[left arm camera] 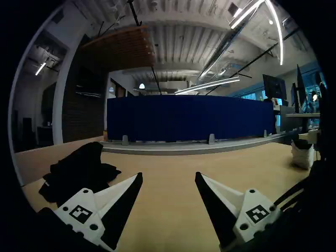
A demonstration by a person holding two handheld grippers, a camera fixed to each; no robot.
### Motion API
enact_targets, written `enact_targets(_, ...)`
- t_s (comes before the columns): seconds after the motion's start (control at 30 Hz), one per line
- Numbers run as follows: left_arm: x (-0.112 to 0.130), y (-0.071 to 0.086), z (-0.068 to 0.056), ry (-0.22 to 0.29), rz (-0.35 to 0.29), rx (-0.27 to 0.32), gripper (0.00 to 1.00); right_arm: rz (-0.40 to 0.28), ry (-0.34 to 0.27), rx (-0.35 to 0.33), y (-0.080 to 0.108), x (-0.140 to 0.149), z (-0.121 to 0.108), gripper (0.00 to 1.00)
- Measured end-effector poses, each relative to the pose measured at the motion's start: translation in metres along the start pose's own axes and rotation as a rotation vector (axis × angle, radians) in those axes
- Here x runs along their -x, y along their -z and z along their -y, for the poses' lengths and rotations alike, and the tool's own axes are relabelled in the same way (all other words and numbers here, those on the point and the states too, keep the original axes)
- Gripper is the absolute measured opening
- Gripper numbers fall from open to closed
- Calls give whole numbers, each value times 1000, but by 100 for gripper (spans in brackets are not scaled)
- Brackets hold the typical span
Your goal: Fold towel
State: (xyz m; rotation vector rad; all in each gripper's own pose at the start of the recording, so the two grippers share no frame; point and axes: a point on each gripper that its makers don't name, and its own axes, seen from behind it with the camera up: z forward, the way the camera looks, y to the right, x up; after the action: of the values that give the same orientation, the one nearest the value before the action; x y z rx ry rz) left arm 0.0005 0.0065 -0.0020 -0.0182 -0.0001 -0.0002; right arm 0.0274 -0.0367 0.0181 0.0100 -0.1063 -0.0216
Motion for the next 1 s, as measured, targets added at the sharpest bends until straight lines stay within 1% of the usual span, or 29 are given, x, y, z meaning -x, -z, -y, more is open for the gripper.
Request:
enact_targets(0.4,0,1,0,0,0,0,93,-17,-5,16,-5,10,-11,100)
enact_targets(0.5,0,0,0,0,0,0,93,-14,-15,23,-6,16,-13,100)
enact_targets(0.6,0,0,0,0,0,0,93,-15,-26,29,-8,20,-12,100)
enact_targets(0.77,0,1,0,0,0,0,93,-22,-27,16,-10,23,-7,100)
enact_targets(1.0,0,0,0,0,0,0,93,-16,-31,36,-13,28,-14,100)
